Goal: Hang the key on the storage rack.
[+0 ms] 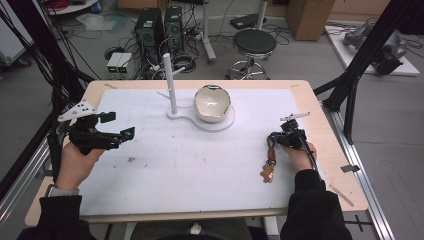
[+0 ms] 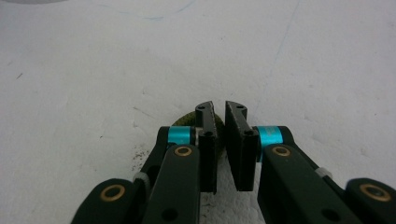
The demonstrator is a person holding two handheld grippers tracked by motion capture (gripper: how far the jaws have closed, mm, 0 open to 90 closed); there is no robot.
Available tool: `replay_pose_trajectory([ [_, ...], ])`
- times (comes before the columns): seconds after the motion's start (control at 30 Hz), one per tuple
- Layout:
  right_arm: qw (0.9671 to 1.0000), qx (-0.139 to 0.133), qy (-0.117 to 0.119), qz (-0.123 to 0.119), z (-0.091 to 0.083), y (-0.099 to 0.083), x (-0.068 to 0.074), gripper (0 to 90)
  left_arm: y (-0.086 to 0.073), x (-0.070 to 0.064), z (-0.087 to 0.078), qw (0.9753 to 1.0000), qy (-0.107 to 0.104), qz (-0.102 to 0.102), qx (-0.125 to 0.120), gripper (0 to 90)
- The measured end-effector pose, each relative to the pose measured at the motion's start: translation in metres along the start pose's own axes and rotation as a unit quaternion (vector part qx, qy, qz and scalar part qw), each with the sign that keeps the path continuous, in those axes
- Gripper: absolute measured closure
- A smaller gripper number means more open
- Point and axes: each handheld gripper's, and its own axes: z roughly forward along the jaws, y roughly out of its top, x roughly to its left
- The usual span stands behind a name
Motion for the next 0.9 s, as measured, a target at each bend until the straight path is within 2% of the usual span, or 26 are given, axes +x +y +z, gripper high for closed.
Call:
replay_pose_trajectory([
  [0.03, 1.0, -0.008, 0.003, 0.002, -0.004, 0.002, 0.0, 85.0, 0.0, 0.0, 0.0, 1.0, 0.0, 0.0, 0.001, 5.5],
  [0.13, 0.9984, -0.055, 0.011, 0.0, -0.027, 0.012, 0.002, 85.1, 0.0, 0.001, 0.001, 1.0, 0.002, -0.003, 0.002, 5.6],
  [0.27, 0.9933, -0.114, 0.017, -0.015, -0.066, 0.029, 0.011, 85.2, 0.0, 0.001, 0.001, 1.0, 0.002, -0.001, 0.004, 5.5],
  [0.33, 0.9884, -0.149, 0.017, -0.022, -0.085, 0.036, 0.017, 85.2, 0.0, 0.0, 0.0, 1.0, 0.003, 0.0, 0.002, 5.6],
  [0.4, 0.9841, -0.173, 0.015, -0.037, -0.104, 0.043, 0.024, 85.3, 0.0, 0.0, 0.0, 1.0, 0.004, -0.001, 0.001, 5.6],
  [0.5, 0.9758, -0.212, 0.008, -0.054, -0.131, 0.052, 0.033, 85.4, 0.0, 0.001, -0.002, 1.0, 0.004, 0.001, 0.0, 5.6],
  [0.57, 0.9697, -0.238, 0.006, -0.055, -0.147, 0.055, 0.037, 85.3, 0.0, 0.001, -0.002, 1.0, 0.004, 0.0, 0.001, 5.6],
  [0.6, 0.9671, -0.248, 0.005, -0.058, -0.154, 0.056, 0.038, 85.3, 0.0, 0.001, -0.002, 1.0, 0.005, 0.001, 0.001, 5.6],
  [0.67, 0.9644, -0.257, 0.002, -0.06, -0.164, 0.057, 0.041, 85.3, 0.0, 0.0, -0.002, 1.0, 0.005, 0.0, 0.0, 5.6],
  [0.8, 0.9622, -0.264, -0.001, -0.069, -0.17, 0.059, 0.042, 85.3, 0.0, 0.0, -0.003, 1.0, 0.006, 0.002, 0.0, 5.5],
  [0.9, 0.9623, -0.262, 0.003, -0.072, -0.168, 0.06, 0.045, 85.3, -0.001, -0.001, -0.004, 1.0, 0.006, 0.004, -0.001, 5.6],
])
